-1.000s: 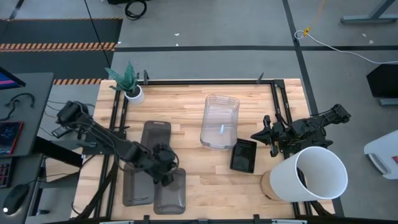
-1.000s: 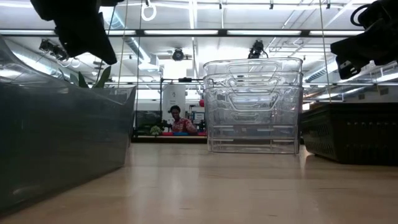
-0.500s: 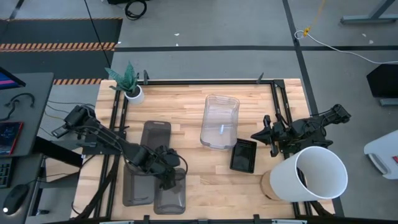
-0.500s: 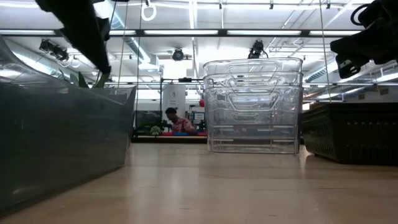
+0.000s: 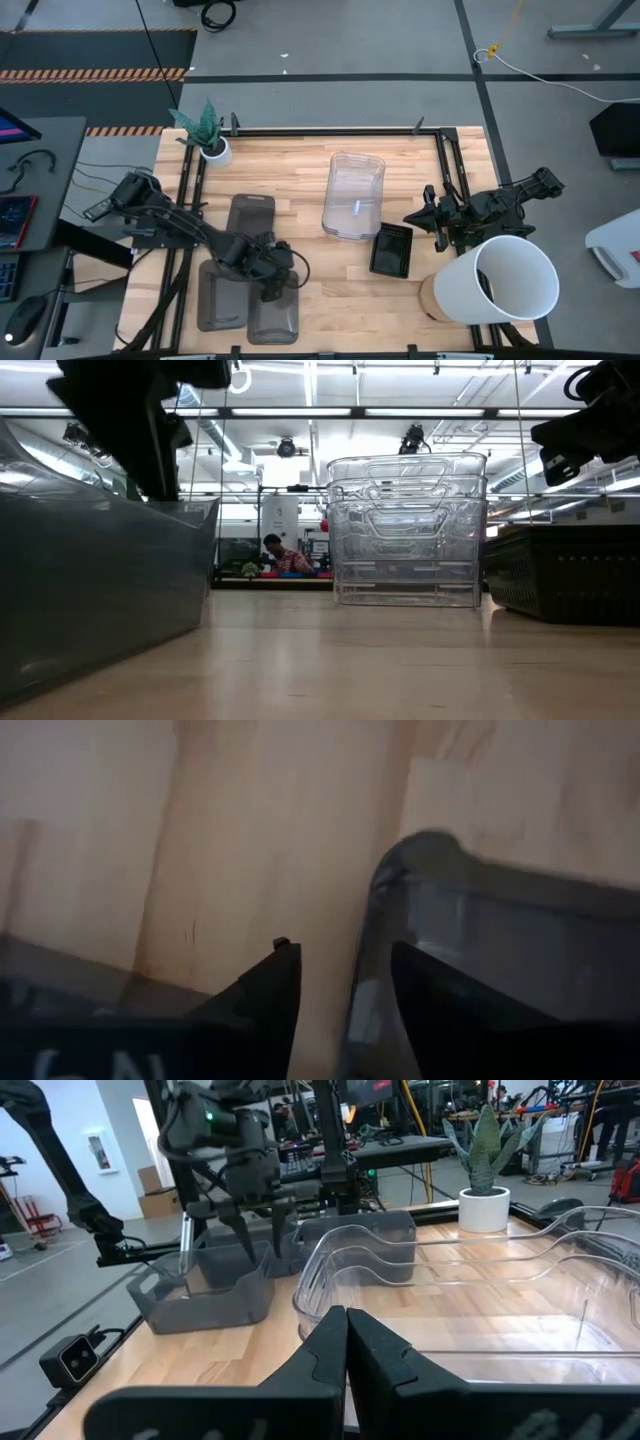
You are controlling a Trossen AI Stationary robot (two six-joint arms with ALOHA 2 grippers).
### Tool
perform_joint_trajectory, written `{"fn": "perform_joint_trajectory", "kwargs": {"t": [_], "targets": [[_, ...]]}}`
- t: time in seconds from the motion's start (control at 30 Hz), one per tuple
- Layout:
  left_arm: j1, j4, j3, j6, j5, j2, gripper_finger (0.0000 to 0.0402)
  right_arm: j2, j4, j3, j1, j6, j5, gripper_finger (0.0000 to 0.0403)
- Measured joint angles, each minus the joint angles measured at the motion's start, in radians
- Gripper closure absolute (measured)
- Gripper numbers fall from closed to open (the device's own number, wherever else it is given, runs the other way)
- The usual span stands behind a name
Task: Stack baskets by color
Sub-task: Stack the bottom right gray bin on the top gray bin
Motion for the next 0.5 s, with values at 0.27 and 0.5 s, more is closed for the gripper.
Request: {"fn": "perform_joint_trajectory", "kwargs": {"t": [0.27,0.5], "targets": [[0.036,-0.014,0.000,0.113,0.030,0.056,0.0246,0.000,0.003,0.000,0.000,0.000,0.000,0.0386],[0.044,-0.003,0.000,0.109,0.083,0.100,0.0255,0.000,0.003,0.000,0.000,0.000,0.000,0.0386]]}}
